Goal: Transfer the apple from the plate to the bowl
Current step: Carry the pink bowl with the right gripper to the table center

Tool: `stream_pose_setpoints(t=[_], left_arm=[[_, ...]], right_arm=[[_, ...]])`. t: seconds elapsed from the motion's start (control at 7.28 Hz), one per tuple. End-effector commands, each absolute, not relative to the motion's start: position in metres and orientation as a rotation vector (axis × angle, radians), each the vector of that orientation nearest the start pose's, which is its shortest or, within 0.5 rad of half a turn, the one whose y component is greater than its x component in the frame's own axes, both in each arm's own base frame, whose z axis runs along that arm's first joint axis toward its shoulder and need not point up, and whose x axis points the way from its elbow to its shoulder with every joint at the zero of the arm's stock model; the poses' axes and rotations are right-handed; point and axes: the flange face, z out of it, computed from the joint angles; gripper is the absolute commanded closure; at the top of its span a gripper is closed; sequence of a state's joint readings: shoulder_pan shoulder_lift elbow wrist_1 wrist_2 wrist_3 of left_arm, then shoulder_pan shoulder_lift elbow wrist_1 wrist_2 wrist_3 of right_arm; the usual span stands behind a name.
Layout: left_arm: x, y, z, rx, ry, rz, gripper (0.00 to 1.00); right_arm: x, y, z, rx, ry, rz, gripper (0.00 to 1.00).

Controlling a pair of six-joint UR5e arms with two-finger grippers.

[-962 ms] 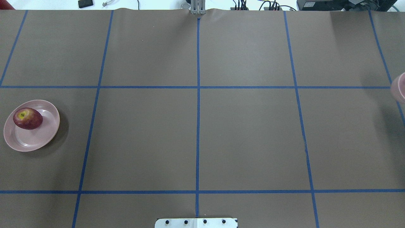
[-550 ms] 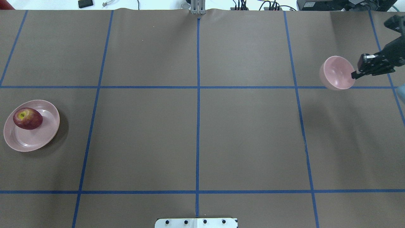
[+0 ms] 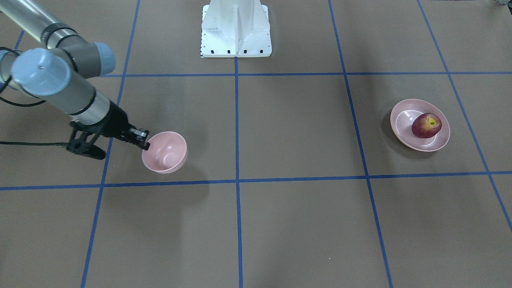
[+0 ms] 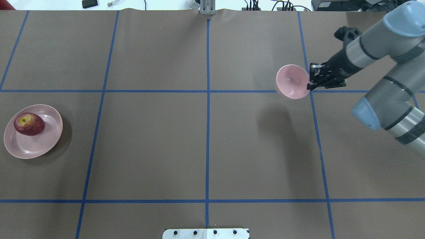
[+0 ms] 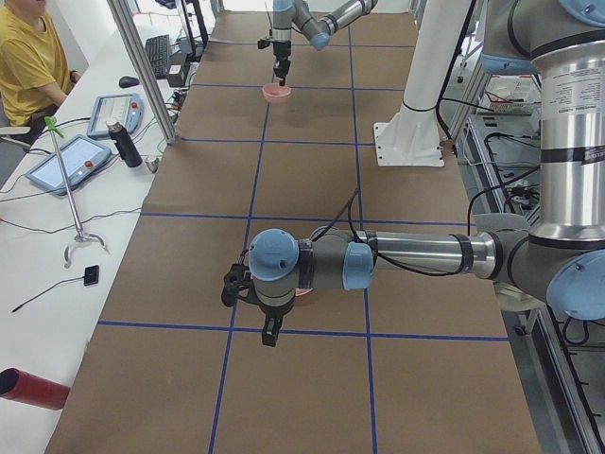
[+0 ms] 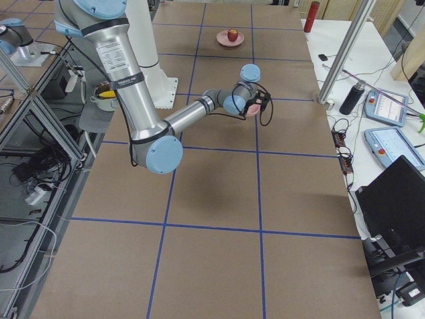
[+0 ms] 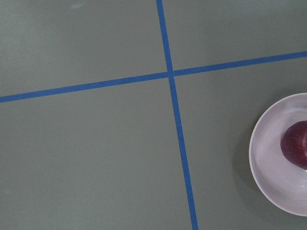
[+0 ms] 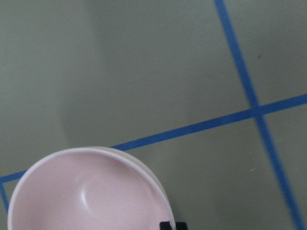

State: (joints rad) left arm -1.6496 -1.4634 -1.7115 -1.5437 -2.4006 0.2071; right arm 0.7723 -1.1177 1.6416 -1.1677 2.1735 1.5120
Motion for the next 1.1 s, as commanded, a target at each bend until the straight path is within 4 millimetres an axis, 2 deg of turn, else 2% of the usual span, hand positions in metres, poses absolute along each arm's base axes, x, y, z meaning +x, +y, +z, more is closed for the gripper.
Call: stream_pose_setpoints(t=[0.0, 0.14, 0.41, 0.55, 0.69, 0.82, 0.96], left_arm=[[-0.095, -0.44, 0.639, 0.122, 0.821, 0.123, 0.02], [-0.095, -0.44, 0.64, 0.121, 0.822, 0.123, 0.02], [-0.095, -0.44, 0.64, 0.121, 0.822, 0.123, 0.02], [-0.095, -0.44, 0.64, 0.121, 0.822, 0.123, 0.02], [-0.095, -0.44, 0.64, 0.121, 0.822, 0.123, 0.02], [-0.095, -0.44, 0.641, 0.12, 0.822, 0.122, 0.02], [-0.095, -0.44, 0.64, 0.121, 0.822, 0.123, 0.02]], right_arm=[[-0.526, -0.456, 0.248, -0.155, -1.065, 0.458, 1.0], [-0.555, -0.445, 0.239, -0.146, -1.047, 0.466, 1.0], [-0.566, -0.44, 0.235, -0.148, -1.034, 0.464, 1.0], [-0.567, -0.438, 0.239, -0.15, -1.029, 0.462, 0.91], [-0.566, -0.437, 0.243, -0.147, -1.025, 0.459, 0.48], [-0.563, -0.439, 0.242, -0.123, -1.021, 0.467, 0.0], [-0.551, -0.452, 0.24, -0.104, -1.026, 0.479, 0.0]])
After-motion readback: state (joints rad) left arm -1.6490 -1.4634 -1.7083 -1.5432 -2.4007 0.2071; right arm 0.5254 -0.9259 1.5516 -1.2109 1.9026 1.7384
